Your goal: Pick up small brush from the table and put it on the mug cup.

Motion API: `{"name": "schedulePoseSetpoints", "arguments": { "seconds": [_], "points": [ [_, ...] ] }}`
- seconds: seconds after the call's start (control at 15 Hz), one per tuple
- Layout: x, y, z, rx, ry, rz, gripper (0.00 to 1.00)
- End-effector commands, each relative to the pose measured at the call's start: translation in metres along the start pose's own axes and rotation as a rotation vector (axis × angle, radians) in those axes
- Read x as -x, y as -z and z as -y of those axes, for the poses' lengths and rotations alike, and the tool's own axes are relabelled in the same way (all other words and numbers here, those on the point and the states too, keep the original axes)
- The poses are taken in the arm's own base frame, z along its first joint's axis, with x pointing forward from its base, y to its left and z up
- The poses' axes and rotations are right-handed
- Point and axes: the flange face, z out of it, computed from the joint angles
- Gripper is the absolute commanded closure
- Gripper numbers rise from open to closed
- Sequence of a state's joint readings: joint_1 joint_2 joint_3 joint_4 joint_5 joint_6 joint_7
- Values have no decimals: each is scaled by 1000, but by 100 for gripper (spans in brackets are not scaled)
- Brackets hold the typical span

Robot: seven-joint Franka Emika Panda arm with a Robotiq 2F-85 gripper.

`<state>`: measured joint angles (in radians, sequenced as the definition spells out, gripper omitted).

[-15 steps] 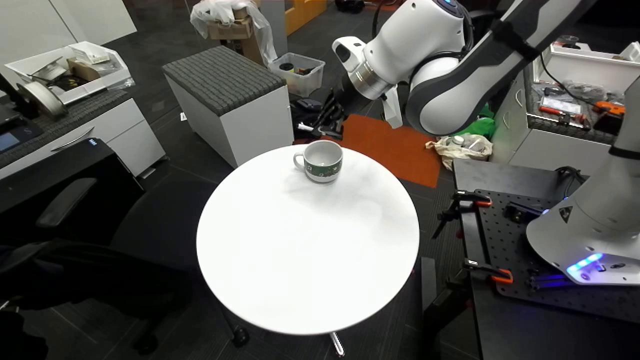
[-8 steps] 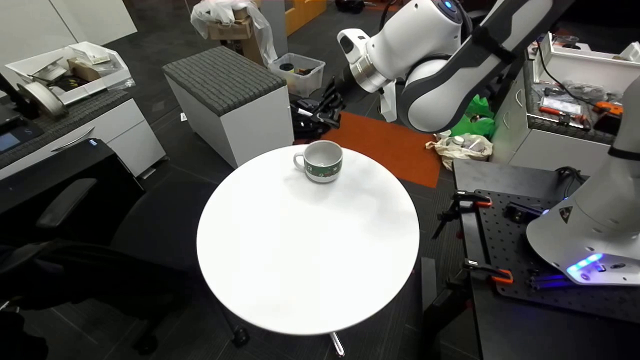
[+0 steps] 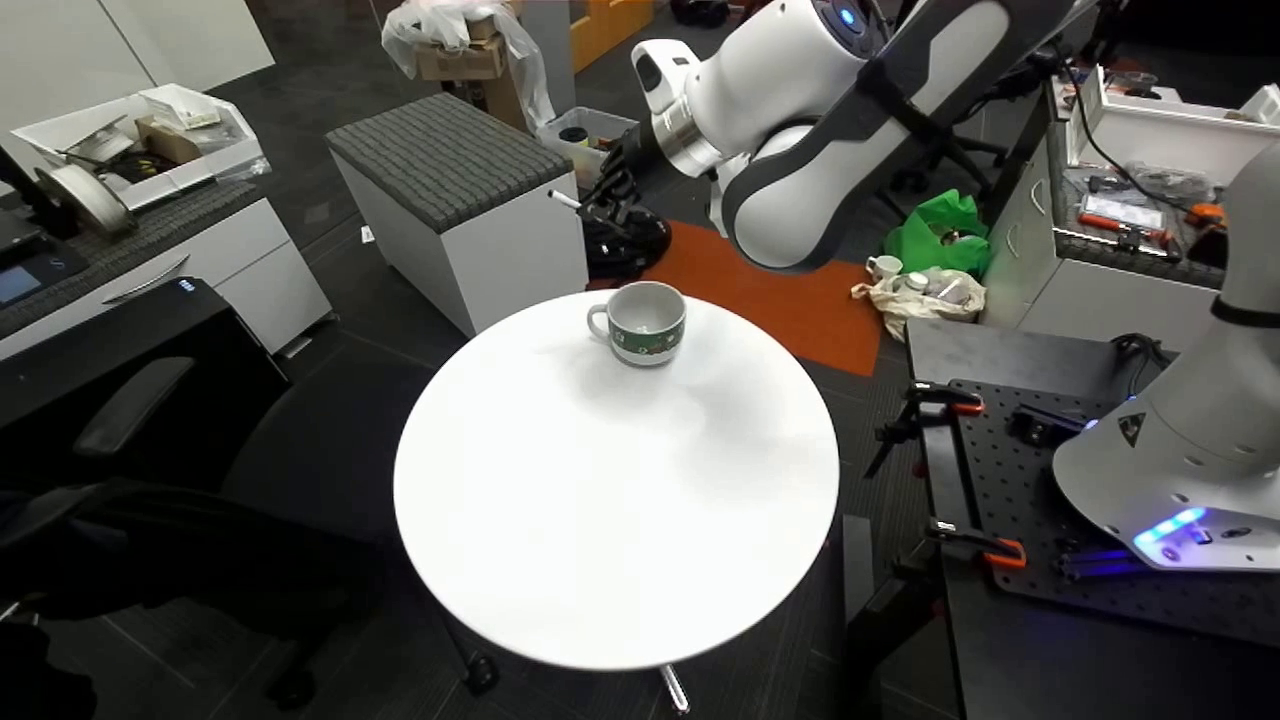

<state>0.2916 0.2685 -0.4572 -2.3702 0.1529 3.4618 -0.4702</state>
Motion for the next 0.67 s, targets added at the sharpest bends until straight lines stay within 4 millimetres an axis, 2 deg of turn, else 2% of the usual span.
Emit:
{"name": "schedulePoseSetpoints", "arguments": {
  "seconds": [0.0, 0.13, 0.33, 0.6],
  "points": [
    [-27, -14, 8, 54, 12, -26, 97],
    [-40, -16, 10, 115, -6, -36, 97],
    [-38, -14, 17, 224, -50, -24, 97],
    [8, -14, 42, 352, -79, 48, 97]
  ]
}}
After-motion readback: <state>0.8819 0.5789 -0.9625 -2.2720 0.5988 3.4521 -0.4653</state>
